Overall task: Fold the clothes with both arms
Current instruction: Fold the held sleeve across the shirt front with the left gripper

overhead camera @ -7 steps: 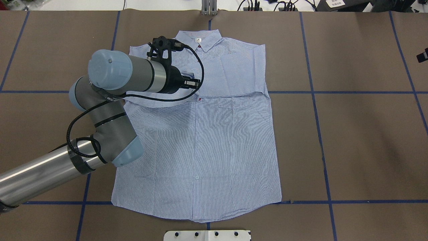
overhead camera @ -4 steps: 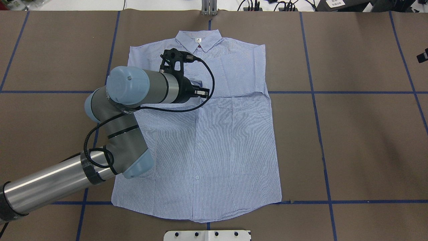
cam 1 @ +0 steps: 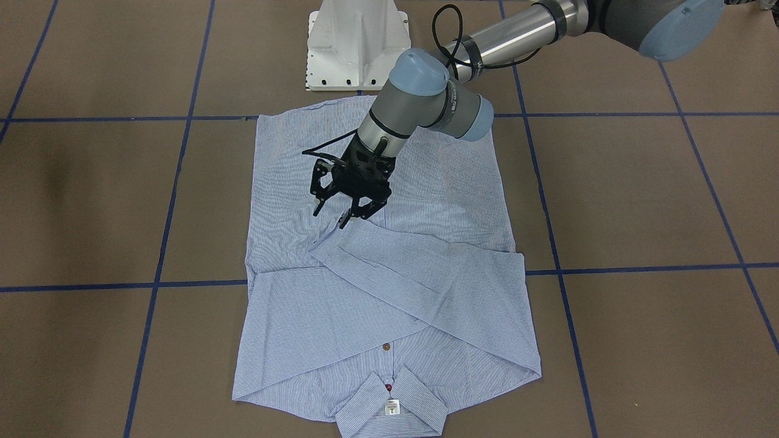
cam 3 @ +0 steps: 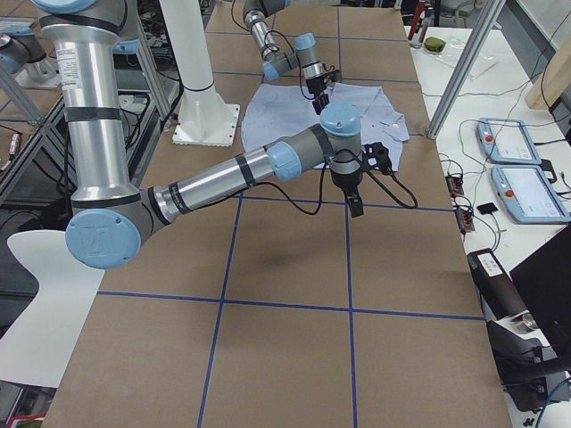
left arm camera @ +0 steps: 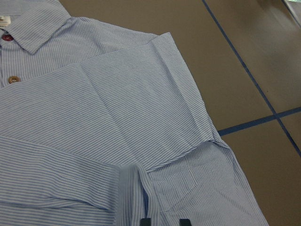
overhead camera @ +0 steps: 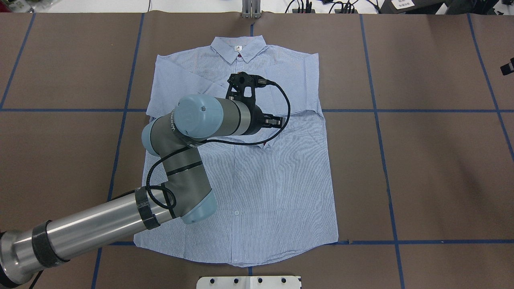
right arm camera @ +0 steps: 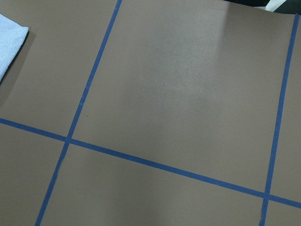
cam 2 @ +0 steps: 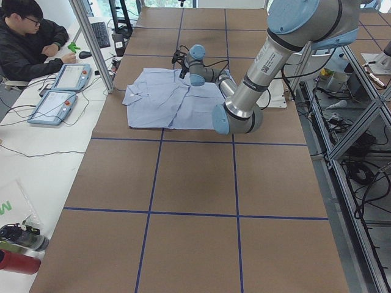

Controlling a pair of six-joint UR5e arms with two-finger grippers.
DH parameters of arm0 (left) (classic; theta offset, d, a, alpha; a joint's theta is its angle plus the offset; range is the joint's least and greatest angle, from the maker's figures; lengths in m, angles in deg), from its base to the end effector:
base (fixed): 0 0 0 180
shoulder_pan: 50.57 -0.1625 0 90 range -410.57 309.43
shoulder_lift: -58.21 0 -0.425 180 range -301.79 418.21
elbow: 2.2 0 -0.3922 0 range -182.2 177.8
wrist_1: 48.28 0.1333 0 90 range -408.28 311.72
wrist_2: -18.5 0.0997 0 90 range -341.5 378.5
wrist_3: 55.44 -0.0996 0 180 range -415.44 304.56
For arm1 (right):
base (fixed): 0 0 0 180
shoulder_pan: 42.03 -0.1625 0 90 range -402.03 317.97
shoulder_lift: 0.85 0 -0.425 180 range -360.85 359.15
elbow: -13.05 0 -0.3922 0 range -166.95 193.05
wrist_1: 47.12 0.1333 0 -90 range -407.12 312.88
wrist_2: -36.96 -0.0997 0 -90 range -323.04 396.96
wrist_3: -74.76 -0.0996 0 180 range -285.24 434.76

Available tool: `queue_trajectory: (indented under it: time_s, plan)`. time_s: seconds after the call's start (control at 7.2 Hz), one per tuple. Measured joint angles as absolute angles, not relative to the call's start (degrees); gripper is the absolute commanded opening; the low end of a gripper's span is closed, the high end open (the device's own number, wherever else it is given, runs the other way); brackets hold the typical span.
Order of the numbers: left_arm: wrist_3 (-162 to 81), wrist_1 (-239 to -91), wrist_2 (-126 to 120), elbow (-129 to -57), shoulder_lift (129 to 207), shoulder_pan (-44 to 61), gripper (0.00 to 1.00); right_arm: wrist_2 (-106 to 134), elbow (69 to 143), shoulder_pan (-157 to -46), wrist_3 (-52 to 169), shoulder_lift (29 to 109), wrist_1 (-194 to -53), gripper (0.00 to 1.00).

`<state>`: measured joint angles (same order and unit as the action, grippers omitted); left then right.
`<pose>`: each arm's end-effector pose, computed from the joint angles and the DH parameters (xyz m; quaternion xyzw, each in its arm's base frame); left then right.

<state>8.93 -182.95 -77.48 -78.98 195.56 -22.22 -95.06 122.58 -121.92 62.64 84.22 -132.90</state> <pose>0.6050 -0.4661 0.1518 0.2518 0.5831 0.0148 0.7723 -0.0251 -0.5202 0.4406 0.1599 -0.3854 -0.0729 0.9059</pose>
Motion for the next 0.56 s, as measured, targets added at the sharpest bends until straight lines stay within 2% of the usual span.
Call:
queue_trajectory:
  time_s: [0.28,0.56]
  plan:
    - [8.65,-180.67,-77.73,-80.84,195.62,-22.91,1.0,-95.09,122.94,-121.85,60.89,84.22,-132.84,1.0]
    - [3.19,-169.29,-79.76,-90.19,192.01,-22.79,1.0,-93.33,126.3,-118.58,51.29,84.98,-130.92,1.0]
